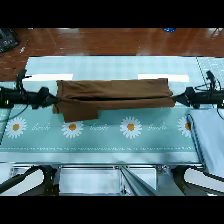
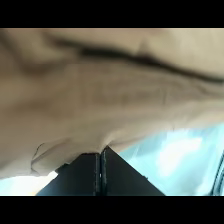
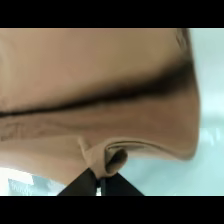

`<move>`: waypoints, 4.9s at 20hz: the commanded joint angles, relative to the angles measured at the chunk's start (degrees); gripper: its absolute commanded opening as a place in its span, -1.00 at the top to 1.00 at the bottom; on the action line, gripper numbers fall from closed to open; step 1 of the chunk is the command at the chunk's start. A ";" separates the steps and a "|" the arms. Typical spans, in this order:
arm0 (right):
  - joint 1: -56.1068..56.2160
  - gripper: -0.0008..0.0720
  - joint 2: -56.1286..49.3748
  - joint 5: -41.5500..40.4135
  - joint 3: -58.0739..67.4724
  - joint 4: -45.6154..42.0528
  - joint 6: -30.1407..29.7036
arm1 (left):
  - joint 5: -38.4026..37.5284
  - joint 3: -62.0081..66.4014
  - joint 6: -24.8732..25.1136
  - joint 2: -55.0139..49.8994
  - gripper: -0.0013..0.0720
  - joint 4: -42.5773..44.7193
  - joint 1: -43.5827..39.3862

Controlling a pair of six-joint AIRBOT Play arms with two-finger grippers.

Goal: Fold the shirts.

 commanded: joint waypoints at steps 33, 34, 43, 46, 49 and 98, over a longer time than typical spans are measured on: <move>-0.22 -0.16 -24.24 -6.56 19.28 -1.22 10.14 | 18.05 -3.54 -9.27 11.52 -0.40 14.53 -13.07; 0.83 -0.16 -25.55 -6.38 19.63 -0.57 10.19 | 18.05 -4.48 -9.25 11.61 -0.40 14.56 -15.08; 12.68 0.91 -29.42 -2.78 29.62 0.92 8.94 | 24.46 -4.44 -9.49 11.08 -0.19 11.02 -22.14; 12.33 0.91 -22.73 1.20 31.01 -4.33 8.55 | 24.46 -4.42 -9.27 11.08 0.92 9.42 -22.32; 12.13 0.91 -11.43 4.74 27.78 -15.45 9.11 | 25.59 -4.35 -9.27 10.78 0.92 7.63 -24.98; 53.11 0.91 -26.64 -19.21 37.18 7.32 11.98 | 7.13 -16.28 -15.98 36.79 0.92 15.28 -23.23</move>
